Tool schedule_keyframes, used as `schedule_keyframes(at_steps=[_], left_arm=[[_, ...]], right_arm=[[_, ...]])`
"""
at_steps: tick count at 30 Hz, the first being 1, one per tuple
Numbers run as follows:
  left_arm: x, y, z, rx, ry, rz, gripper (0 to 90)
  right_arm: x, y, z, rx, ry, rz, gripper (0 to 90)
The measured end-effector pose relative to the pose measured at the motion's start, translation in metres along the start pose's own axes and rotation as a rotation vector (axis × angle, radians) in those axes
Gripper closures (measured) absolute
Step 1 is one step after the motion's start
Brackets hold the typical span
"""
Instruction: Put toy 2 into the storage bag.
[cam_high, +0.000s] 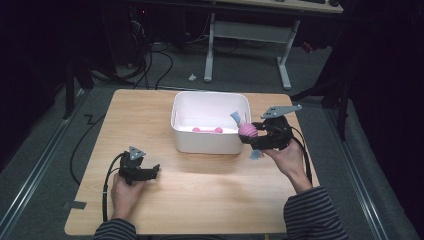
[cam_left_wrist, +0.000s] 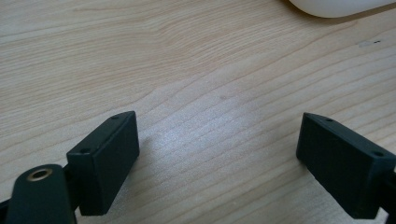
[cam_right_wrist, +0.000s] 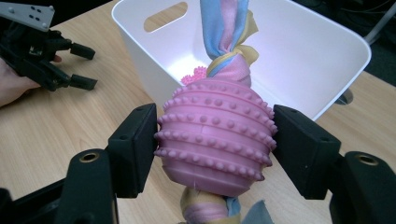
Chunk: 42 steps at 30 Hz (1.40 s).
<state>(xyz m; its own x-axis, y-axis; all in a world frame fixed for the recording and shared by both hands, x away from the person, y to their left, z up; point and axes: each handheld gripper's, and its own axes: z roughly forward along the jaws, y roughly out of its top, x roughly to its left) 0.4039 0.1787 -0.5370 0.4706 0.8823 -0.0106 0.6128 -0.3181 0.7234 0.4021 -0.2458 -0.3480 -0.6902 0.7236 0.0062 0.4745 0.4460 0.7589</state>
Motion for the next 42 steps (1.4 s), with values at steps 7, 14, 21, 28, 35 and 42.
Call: schedule_keyframes(at_steps=[7,14,21,28,35,42], left_arm=[[0.0,0.0,0.0,-0.002,-0.001,0.002,13.7],[0.0,0.0,0.0,-0.002,-0.001,0.001,13.7],[0.0,0.0,0.0,-0.003,-0.002,0.001,13.8],[0.0,0.0,0.0,-0.003,-0.002,0.0,13.8],[0.0,0.0,0.0,-0.003,-0.001,0.001,13.8],[0.0,0.0,0.0,-0.003,-0.001,0.001,13.8]], right_arm=[[-0.008,0.016,0.004,0.007,-0.008,-0.001,34.2],[-0.013,0.028,0.011,0.023,-0.018,-0.006,34.2],[-0.017,0.039,0.017,0.03,-0.025,-0.014,34.1],[-0.019,0.048,0.029,0.037,-0.026,-0.034,34.1],[-0.021,0.057,0.044,0.042,-0.02,-0.034,34.1],[-0.018,0.063,0.062,0.072,-0.02,-0.046,34.0]])
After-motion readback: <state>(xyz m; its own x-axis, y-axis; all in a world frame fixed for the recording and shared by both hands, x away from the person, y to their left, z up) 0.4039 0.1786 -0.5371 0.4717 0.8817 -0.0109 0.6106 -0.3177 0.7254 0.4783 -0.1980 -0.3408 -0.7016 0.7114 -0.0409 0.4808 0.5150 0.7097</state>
